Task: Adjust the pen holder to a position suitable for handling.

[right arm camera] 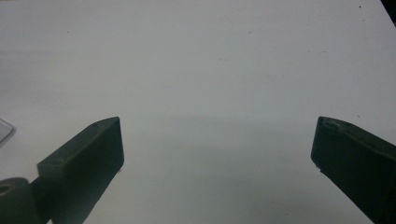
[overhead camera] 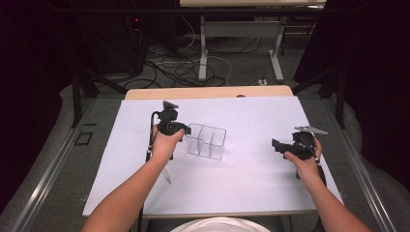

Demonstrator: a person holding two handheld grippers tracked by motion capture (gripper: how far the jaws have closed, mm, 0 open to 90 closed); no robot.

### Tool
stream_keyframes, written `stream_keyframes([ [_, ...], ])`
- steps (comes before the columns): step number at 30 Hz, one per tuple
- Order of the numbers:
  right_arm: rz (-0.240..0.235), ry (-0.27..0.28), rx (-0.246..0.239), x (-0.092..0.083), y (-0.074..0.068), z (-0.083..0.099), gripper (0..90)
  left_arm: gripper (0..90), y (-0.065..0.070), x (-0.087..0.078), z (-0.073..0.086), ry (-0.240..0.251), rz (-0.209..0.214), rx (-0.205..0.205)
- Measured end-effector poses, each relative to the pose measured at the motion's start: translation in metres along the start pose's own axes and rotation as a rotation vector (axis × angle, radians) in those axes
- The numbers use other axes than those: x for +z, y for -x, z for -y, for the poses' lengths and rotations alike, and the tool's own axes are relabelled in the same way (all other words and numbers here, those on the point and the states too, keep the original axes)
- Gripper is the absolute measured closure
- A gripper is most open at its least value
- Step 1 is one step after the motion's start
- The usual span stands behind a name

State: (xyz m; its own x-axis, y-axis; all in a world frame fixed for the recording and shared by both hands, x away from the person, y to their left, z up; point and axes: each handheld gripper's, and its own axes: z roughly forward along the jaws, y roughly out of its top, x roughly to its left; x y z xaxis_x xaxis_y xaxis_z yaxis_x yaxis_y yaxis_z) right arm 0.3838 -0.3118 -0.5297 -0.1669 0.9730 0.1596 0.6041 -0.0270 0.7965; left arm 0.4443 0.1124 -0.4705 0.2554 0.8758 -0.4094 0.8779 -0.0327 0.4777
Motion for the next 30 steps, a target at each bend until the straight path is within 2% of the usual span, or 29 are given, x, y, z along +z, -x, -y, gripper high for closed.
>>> stream_keyframes([
  [5, 0.001, 0.000, 0.000, 0.001, -0.001, 0.000, 1.8, 81.1, 0.001, -0.001, 0.003, 0.000, -0.008, -0.001],
  [7, 0.002, 0.000, -0.001, 0.001, -0.001, 0.000, 1.9, 80.9, 0.001, -0.001, 0.003, 0.000, 0.003, -0.017],
  [9, 0.001, 0.000, 0.000, 0.001, -0.001, 0.000, 1.9, 80.7, 0.001, -0.001, 0.004, -0.005, -0.002, -0.011],
  [11, 0.001, 0.000, 0.001, 0.001, -0.001, 0.000, 1.9, 80.4, 0.000, -0.001, 0.005, -0.005, 0.019, -0.024],
  [12, 0.001, -0.002, 0.006, 0.001, -0.001, 0.000, 1.9, 77.6, 0.000, -0.002, 0.005, -0.004, 0.037, -0.025],
  [17, 0.001, -0.002, 0.002, 0.001, -0.001, 0.000, 1.9, 72.7, -0.003, -0.006, 0.003, 0.025, 0.088, -0.015],
  [21, 0.002, -0.002, 0.000, 0.000, 0.000, 0.000, 1.9, 70.9, 0.000, -0.010, 0.003, 0.054, 0.056, 0.036],
  [23, 0.002, -0.004, 0.006, 0.001, 0.000, 0.000, 1.9, 71.0, 0.000, -0.012, 0.003, 0.067, 0.060, 0.043],
  [27, 0.002, -0.004, 0.005, 0.001, 0.000, 0.000, 1.9, 74.5, -0.002, -0.016, 0.002, 0.099, 0.031, 0.067],
  [30, 0.002, -0.003, 0.001, 0.001, 0.000, 0.000, 1.9, 77.9, -0.005, -0.016, 0.003, 0.104, 0.012, 0.065],
])
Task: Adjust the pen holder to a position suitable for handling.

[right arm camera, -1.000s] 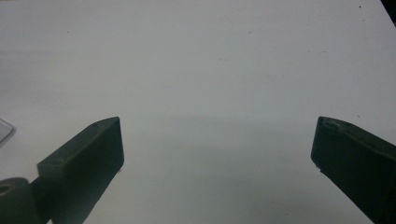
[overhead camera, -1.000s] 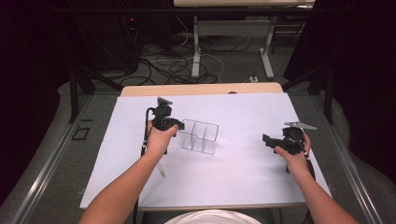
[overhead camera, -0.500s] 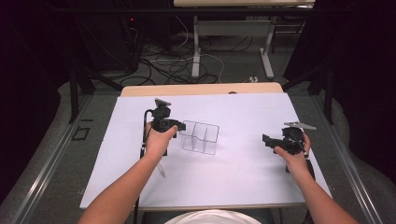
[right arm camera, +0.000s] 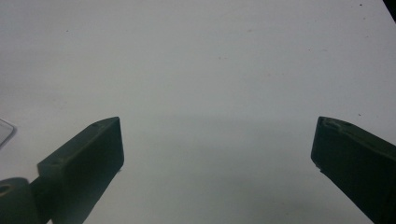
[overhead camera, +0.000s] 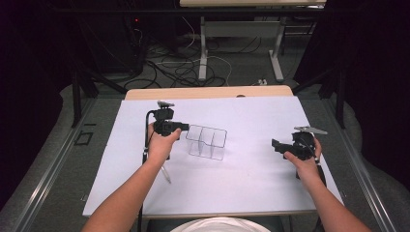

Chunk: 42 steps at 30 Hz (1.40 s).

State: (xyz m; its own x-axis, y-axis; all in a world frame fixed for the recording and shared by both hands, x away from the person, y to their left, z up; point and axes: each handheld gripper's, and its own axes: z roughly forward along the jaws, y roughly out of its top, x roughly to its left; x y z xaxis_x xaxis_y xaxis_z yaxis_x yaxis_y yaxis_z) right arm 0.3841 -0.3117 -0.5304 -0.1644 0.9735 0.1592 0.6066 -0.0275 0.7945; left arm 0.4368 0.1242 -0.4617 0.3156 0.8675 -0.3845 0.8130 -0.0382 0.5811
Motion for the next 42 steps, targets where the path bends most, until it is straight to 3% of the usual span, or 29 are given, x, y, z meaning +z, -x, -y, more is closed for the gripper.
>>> stream_keyframes([
  [3, 0.000, 0.000, 0.000, 0.000, 0.000, 0.000, 1.8, 83.4, -0.001, 0.003, 0.003, -0.016, -0.018, 0.011],
  [7, 0.001, -0.005, 0.005, 0.001, 0.000, 0.000, 1.9, 89.3, 0.004, 0.008, 0.007, -0.039, -0.052, 0.066],
  [13, 0.000, -0.004, 0.001, 0.001, 0.000, 0.000, 1.9, 90.0, 0.008, 0.011, 0.009, -0.051, -0.071, 0.086],
  [22, -0.002, -0.005, 0.000, 0.001, -0.001, 0.000, 2.0, 90.0, 0.009, 0.009, 0.013, -0.055, -0.054, 0.079],
  [26, -0.001, -0.007, -0.006, 0.002, -0.001, 0.000, 2.1, 90.0, 0.013, 0.008, 0.017, -0.068, -0.038, 0.099],
  [33, -0.001, -0.007, -0.005, 0.002, -0.001, 0.001, 2.1, 90.0, 0.019, 0.007, 0.023, -0.105, 0.014, 0.081],
  [42, 0.001, -0.011, -0.001, 0.003, -0.001, 0.001, 2.1, 90.0, 0.027, 0.008, 0.029, -0.151, 0.029, 0.118],
])
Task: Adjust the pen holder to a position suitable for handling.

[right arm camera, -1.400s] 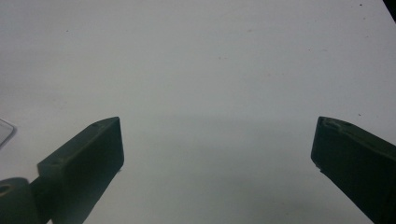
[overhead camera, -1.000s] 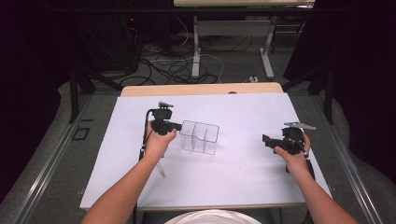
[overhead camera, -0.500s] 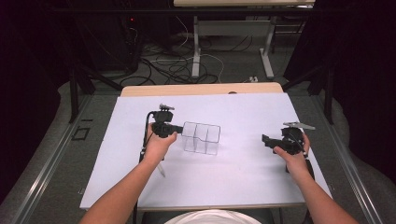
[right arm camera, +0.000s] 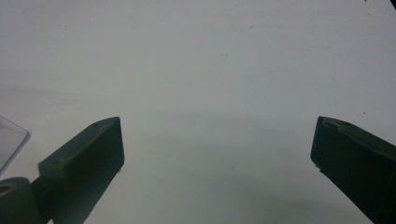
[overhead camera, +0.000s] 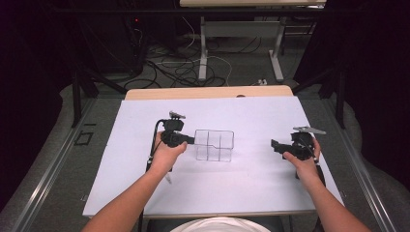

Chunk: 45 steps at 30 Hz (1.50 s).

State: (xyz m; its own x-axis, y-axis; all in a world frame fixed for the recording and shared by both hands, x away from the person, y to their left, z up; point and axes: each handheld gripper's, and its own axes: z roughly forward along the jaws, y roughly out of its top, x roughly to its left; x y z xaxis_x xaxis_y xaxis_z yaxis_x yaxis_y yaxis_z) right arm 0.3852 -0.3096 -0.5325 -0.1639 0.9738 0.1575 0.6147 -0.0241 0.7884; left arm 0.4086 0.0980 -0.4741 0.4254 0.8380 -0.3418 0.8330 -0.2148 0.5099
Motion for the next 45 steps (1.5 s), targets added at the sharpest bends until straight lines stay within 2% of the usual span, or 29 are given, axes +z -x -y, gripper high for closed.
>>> stream_keyframes([
  [10, -0.004, -0.003, 0.001, 0.000, -0.001, 0.000, 2.1, 90.0, 0.004, 0.005, 0.009, -0.026, 0.029, 0.010],
  [16, -0.003, -0.004, 0.003, 0.000, -0.001, 0.000, 2.1, 90.0, 0.002, 0.006, 0.010, -0.018, 0.035, 0.004],
  [18, -0.004, -0.004, 0.004, 0.000, -0.001, 0.001, 2.1, 87.4, 0.000, 0.007, 0.011, -0.013, 0.038, -0.005],
  [19, -0.003, -0.004, 0.005, 0.000, -0.001, 0.001, 2.1, 86.2, -0.002, 0.006, 0.011, -0.009, 0.034, 0.005],
  [20, -0.002, -0.004, 0.005, -0.001, -0.001, 0.001, 2.1, 85.1, -0.003, 0.005, 0.011, 0.002, 0.031, -0.011],
  [24, -0.002, -0.003, 0.005, -0.001, -0.001, 0.001, 2.1, 82.1, -0.013, -0.004, 0.013, 0.050, 0.037, -0.033],
  [25, -0.001, -0.006, 0.011, -0.001, -0.001, 0.001, 2.1, 81.1, -0.015, -0.007, 0.014, 0.061, 0.030, -0.052],
  [28, -0.003, -0.007, 0.008, -0.001, -0.002, 0.001, 2.2, 76.3, -0.025, -0.014, 0.017, 0.092, 0.048, -0.070],
  [32, -0.004, -0.007, -0.002, 0.000, -0.002, 0.001, 2.2, 69.9, -0.035, -0.021, 0.022, 0.115, 0.048, -0.109],
  [34, -0.004, -0.008, -0.001, 0.000, -0.002, 0.001, 2.2, 66.7, -0.040, -0.024, 0.024, 0.116, 0.039, -0.106],
  [38, -0.004, -0.007, -0.002, 0.000, -0.002, 0.001, 2.2, 62.4, -0.049, -0.027, 0.029, 0.127, 0.029, -0.137],
  [42, -0.004, -0.007, -0.001, 0.000, -0.002, 0.001, 2.2, 57.0, -0.059, -0.031, 0.035, 0.129, 0.035, -0.177],
  [45, -0.007, -0.006, 0.003, 0.000, -0.003, 0.000, 2.2, 50.2, -0.066, -0.034, 0.040, 0.138, 0.047, -0.226],
])
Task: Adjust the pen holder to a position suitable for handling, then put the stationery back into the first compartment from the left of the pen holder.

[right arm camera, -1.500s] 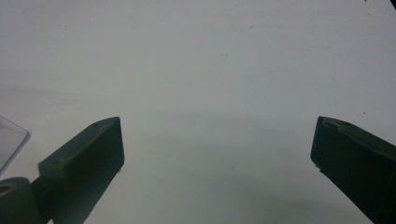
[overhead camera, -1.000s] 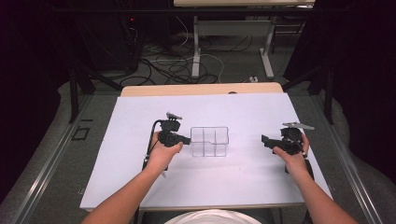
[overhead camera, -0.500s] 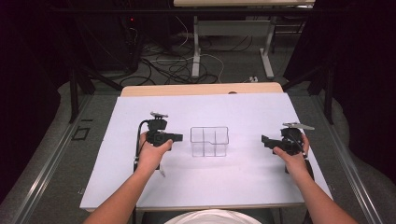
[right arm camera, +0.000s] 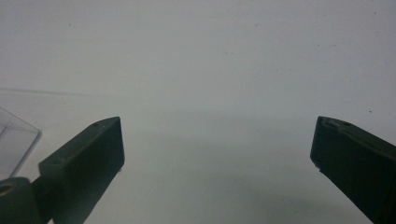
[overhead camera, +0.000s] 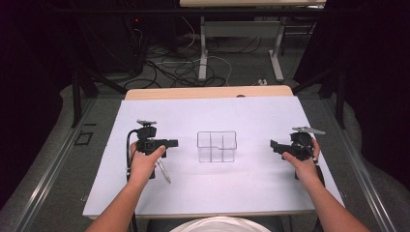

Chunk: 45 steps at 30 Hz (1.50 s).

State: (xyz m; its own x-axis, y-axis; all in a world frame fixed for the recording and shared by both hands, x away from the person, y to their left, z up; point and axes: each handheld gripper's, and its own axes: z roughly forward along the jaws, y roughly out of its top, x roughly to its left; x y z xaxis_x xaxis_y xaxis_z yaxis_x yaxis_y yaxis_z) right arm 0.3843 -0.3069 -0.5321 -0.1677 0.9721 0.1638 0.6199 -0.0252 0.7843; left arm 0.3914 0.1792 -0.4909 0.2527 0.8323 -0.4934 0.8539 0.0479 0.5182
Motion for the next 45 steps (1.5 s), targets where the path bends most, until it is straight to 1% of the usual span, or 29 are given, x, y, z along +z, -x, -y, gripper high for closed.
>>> stream_keyframes([
  [3, -0.008, 0.000, -0.012, 0.001, 0.000, -0.001, 2.2, 46.3, -0.009, -0.003, 0.004, 0.020, -0.005, -0.035],
  [4, -0.009, 0.000, -0.011, 0.001, 0.000, -0.001, 2.2, 44.1, -0.012, -0.004, 0.005, 0.027, -0.001, -0.040],
  [5, -0.008, -0.001, -0.006, 0.002, -0.001, -0.001, 2.2, 41.7, -0.016, -0.006, 0.006, 0.021, -0.007, -0.037],
  [6, -0.008, -0.002, -0.006, 0.002, -0.001, -0.001, 2.2, 39.1, -0.017, -0.006, 0.006, 0.031, -0.010, -0.055],
  [7, -0.009, -0.003, -0.008, 0.002, -0.001, -0.001, 2.2, 35.7, -0.020, -0.007, 0.007, 0.024, -0.016, -0.062],
  [8, -0.009, -0.002, -0.013, 0.002, -0.001, -0.001, 2.2, 32.6, -0.020, -0.006, 0.007, 0.025, -0.018, -0.083],
  [10, -0.010, -0.003, -0.007, 0.002, -0.001, -0.001, 2.2, 30.1, -0.024, -0.008, 0.009, 0.022, -0.030, -0.094],
  [11, -0.008, -0.002, -0.005, 0.002, -0.001, -0.001, 2.2, 25.7, -0.025, -0.008, 0.009, 0.024, -0.039, -0.103],
  [12, -0.008, -0.002, -0.005, 0.002, -0.001, -0.001, 2.2, 25.7, -0.026, -0.009, 0.009, 0.030, -0.049, -0.108],
  [13, -0.008, -0.002, -0.003, 0.001, -0.001, -0.001, 2.2, 22.8, -0.027, -0.009, 0.009, 0.026, -0.045, -0.122],
  [14, -0.007, -0.002, -0.008, 0.001, 0.000, -0.001, 2.3, 19.7, -0.028, -0.010, 0.010, 0.025, -0.049, -0.123],
  [16, -0.006, -0.002, -0.009, 0.001, 0.000, -0.001, 2.3, 16.0, -0.028, -0.011, 0.011, 0.011, -0.075, -0.131],
  [17, -0.007, -0.002, -0.010, 0.001, 0.000, -0.001, 2.3, 16.1, -0.029, -0.011, 0.012, 0.009, -0.088, -0.133],
  [19, -0.009, -0.002, -0.013, 0.001, 0.000, -0.001, 2.3, 15.9, -0.031, -0.012, 0.014, -0.001, -0.099, -0.149],
  [20, -0.009, -0.001, -0.011, 0.001, 0.000, -0.001, 2.3, 15.9, -0.031, -0.012, 0.015, 0.002, -0.098, -0.156],
  [23, -0.009, -0.003, -0.010, 0.001, 0.000, -0.001, 2.3, 16.0, -0.035, -0.015, 0.017, 0.015, -0.092, -0.150],
  [24, -0.009, -0.003, -0.010, 0.001, 0.000, -0.001, 2.3, 16.5, -0.036, -0.017, 0.017, 0.010, -0.087, -0.167],
  [25, -0.008, -0.003, -0.011, 0.001, 0.000, -0.001, 2.3, 16.5, -0.037, -0.018, 0.018, 0.020, -0.091, -0.167],
  [26, -0.010, -0.001, -0.008, 0.001, 0.000, -0.001, 2.3, 16.5, -0.037, -0.019, 0.019, 0.027, -0.092, -0.186],
  [27, -0.011, 0.001, -0.009, 0.001, 0.000, -0.001, 2.3, 16.6, -0.038, -0.021, 0.020, 0.027, -0.085, -0.204],
  [30, -0.009, 0.001, -0.008, 0.000, 0.001, -0.001, 2.4, 17.7, -0.038, -0.022, 0.024, 0.041, -0.092, -0.239],
  [34, -0.010, 0.003, -0.010, 0.000, 0.000, -0.001, 2.4, 19.7, -0.037, -0.024, 0.026, 0.045, -0.088, -0.249],
  [35, -0.009, 0.003, -0.009, 0.000, 0.000, -0.001, 2.5, 19.8, -0.036, -0.024, 0.027, 0.049, -0.098, -0.246],
  [37, -0.006, 0.003, -0.007, 0.000, 0.000, -0.001, 2.5, 20.9, -0.036, -0.023, 0.028, 0.044, -0.100, -0.265],
  [39, -0.004, 0.002, -0.007, 0.000, 0.001, -0.001, 2.6, 23.2, -0.037, -0.022, 0.029, 0.046, -0.106, -0.275],
  [40, -0.003, 0.001, -0.007, 0.000, 0.001, -0.001, 2.7, 24.0, -0.037, -0.023, 0.030, 0.036, -0.110, -0.272],
  [41, -0.003, 0.001, -0.007, 0.001, 0.001, -0.002, 2.7, 25.1, -0.037, -0.022, 0.031, 0.040, -0.109, -0.277],
  [42, -0.005, 0.001, -0.008, 0.001, 0.001, -0.002, 2.7, 26.5, -0.037, -0.021, 0.032, 0.034, -0.107, -0.285],
  [45, -0.006, -0.005, -0.008, 0.001, -0.001, -0.001, 2.7, 30.0, -0.037, -0.017, 0.035, 0.018, -0.118, -0.297],
])
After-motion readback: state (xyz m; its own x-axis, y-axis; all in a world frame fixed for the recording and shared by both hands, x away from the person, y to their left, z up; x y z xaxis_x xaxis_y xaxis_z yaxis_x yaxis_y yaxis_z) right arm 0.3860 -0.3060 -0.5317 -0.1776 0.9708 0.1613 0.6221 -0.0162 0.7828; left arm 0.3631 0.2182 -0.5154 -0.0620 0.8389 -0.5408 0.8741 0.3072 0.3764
